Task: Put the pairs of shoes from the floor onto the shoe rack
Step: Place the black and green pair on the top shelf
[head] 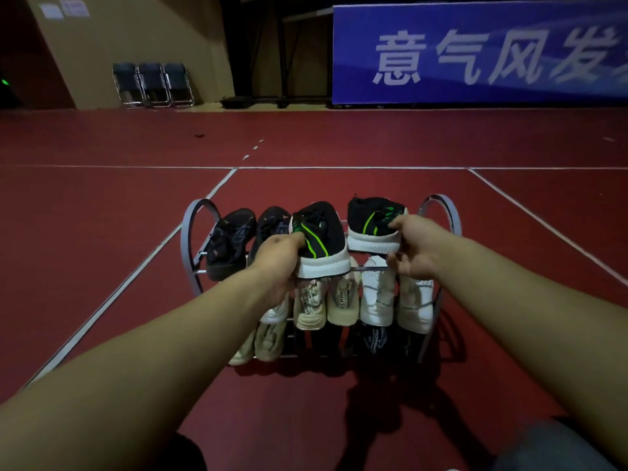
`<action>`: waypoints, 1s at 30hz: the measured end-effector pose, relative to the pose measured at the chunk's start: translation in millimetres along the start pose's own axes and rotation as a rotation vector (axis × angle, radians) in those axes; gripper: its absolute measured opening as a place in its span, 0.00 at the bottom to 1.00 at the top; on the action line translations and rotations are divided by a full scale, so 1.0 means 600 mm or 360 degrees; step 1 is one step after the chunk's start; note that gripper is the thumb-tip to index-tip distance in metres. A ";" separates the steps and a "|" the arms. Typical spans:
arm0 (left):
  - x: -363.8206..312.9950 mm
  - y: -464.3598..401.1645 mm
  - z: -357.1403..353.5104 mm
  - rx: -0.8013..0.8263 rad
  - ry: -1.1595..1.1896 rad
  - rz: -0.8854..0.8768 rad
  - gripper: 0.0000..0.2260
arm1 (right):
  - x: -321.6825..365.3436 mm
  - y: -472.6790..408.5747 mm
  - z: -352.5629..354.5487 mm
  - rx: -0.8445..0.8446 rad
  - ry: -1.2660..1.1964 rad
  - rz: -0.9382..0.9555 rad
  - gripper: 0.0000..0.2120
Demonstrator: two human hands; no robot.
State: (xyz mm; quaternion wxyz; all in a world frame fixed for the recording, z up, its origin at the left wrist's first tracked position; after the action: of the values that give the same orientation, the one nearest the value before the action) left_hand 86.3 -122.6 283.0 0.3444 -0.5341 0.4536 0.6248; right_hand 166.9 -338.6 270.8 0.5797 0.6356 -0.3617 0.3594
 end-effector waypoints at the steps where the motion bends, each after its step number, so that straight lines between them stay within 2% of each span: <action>1: 0.004 -0.020 0.002 -0.0009 -0.0039 -0.0032 0.07 | 0.002 -0.011 0.002 -0.0054 0.0023 0.0028 0.09; 4: 0.017 -0.071 0.003 -0.0035 -0.0061 -0.0131 0.09 | 0.013 -0.058 0.028 -0.0332 0.0241 0.0216 0.17; 6: 0.017 -0.095 -0.014 0.0012 -0.0064 -0.0180 0.10 | 0.008 -0.089 0.048 -0.0473 0.0290 0.0200 0.17; 10: 0.013 -0.144 -0.040 -0.0026 -0.0287 -0.0318 0.11 | -0.013 -0.142 0.060 -0.0530 0.0235 0.0096 0.16; 11: 0.018 -0.158 -0.038 -0.0087 -0.0464 -0.0327 0.12 | -0.017 -0.153 0.058 -0.0519 0.0269 0.0095 0.16; 15: 0.028 -0.171 -0.027 -0.0298 -0.1594 -0.0320 0.18 | -0.020 -0.185 0.047 -0.0457 0.0434 0.0160 0.19; 18: 0.019 -0.156 -0.045 -0.0254 -0.1750 -0.0436 0.29 | -0.021 -0.200 0.031 -0.0417 0.0635 0.0221 0.15; 20: 0.030 -0.146 -0.066 -0.0089 -0.1873 -0.0489 0.40 | -0.020 -0.208 0.027 -0.0430 0.0752 0.0257 0.16; 22: 0.055 -0.144 -0.084 0.0093 -0.2111 -0.0492 0.46 | -0.017 -0.214 0.026 -0.0444 0.0828 0.0292 0.20; 24: 0.066 -0.153 -0.087 0.0131 -0.2194 -0.0511 0.42 | -0.018 -0.209 0.022 -0.0418 0.0856 0.0285 0.20; 27: 0.056 -0.167 -0.086 0.0038 -0.2169 -0.0583 0.35 | -0.028 -0.202 0.021 -0.0400 0.0896 0.0197 0.16; 30: 0.057 -0.170 -0.097 0.0058 -0.2239 -0.0652 0.34 | -0.023 -0.199 0.010 -0.0385 0.0955 0.0277 0.18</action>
State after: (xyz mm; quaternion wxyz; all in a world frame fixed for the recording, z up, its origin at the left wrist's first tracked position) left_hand 193.6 -143.0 228.0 0.6729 -0.0749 0.0264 0.7355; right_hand 265.3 -336.3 201.4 0.6988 0.3947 -0.2677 0.5331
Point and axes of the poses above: each hand's wrist, its own y-axis away from the middle knuckle, its own z-axis out of the back of the hand, x = y × z, the point moved 10 cm from there along -y, towards the middle knuckle, and after that the axes turned 1 degree about -z, right-handed, at the moved point
